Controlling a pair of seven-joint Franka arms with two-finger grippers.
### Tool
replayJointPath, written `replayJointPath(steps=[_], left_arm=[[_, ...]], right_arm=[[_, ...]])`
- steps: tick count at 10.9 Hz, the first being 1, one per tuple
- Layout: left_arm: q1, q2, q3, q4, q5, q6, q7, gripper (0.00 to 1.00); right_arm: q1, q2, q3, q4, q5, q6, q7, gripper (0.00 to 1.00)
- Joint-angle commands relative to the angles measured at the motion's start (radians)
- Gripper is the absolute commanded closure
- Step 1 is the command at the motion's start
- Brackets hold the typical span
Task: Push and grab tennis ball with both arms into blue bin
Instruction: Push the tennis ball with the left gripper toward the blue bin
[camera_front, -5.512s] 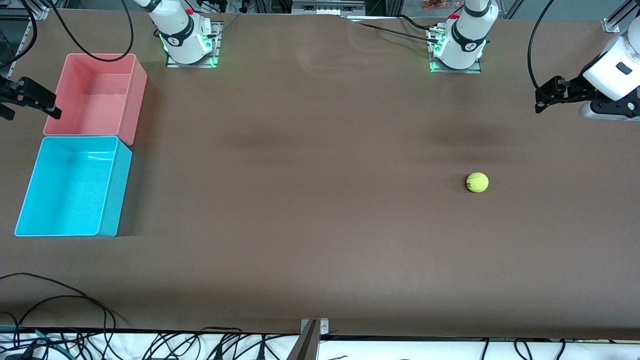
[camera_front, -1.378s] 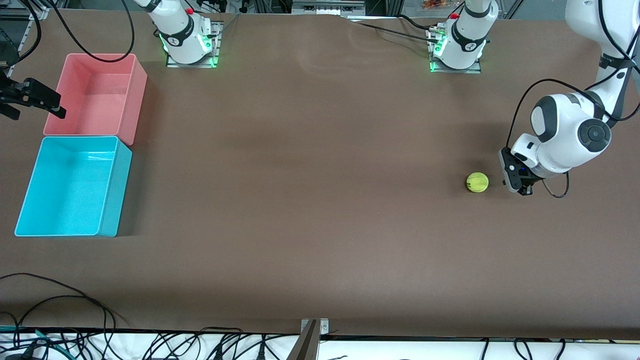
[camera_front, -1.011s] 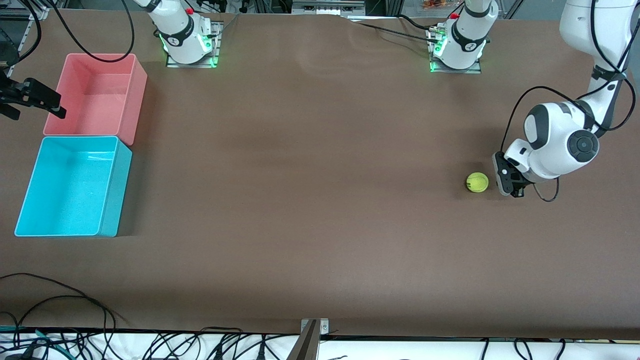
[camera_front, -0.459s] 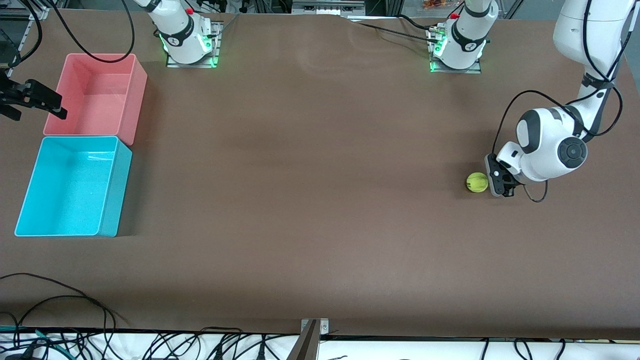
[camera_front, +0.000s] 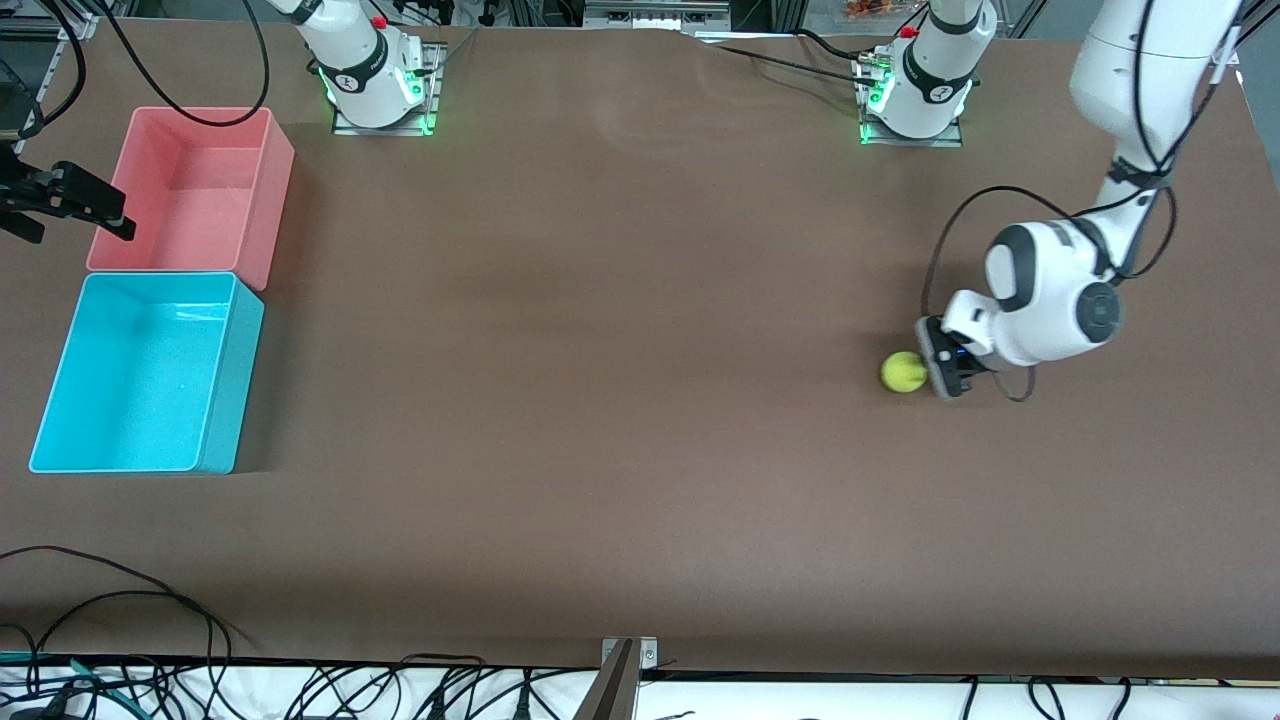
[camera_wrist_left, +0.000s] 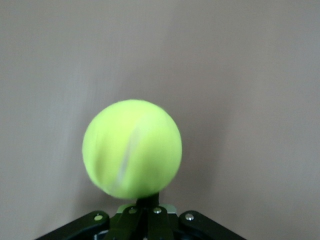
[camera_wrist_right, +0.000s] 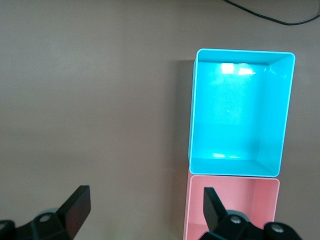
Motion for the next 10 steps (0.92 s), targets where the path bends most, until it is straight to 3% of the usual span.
replayJointPath(steps=[1,3,7,9,10], left_arm=[[-0.016,-0.003,-0.024,0.038,-0.034,-0.015,-0.037,1.00],[0.003,-0.017,-0.003,0.036,-0.035,-0.038,0.062,1.00],[0.003,-0.074,0.008,0.012,-0.006,-0.041,0.064,1.00],[0.004,-0.102,0.037,0.012,0.009,-0.075,0.066,0.92],[0.009,-0.115,0.048,0.010,0.009,-0.086,0.066,0.76]], right_arm=[[0.001,0.004,0.002,0.010,-0.001,-0.016,0.002,0.00],[0.001,0.012,0.002,0.010,0.000,-0.016,0.001,0.00],[0.001,0.028,0.002,0.016,0.000,-0.015,0.002,0.00],[0.001,0.028,0.001,0.016,0.000,-0.016,0.002,0.00],[0.001,0.028,0.001,0.016,0.000,-0.016,0.001,0.00]])
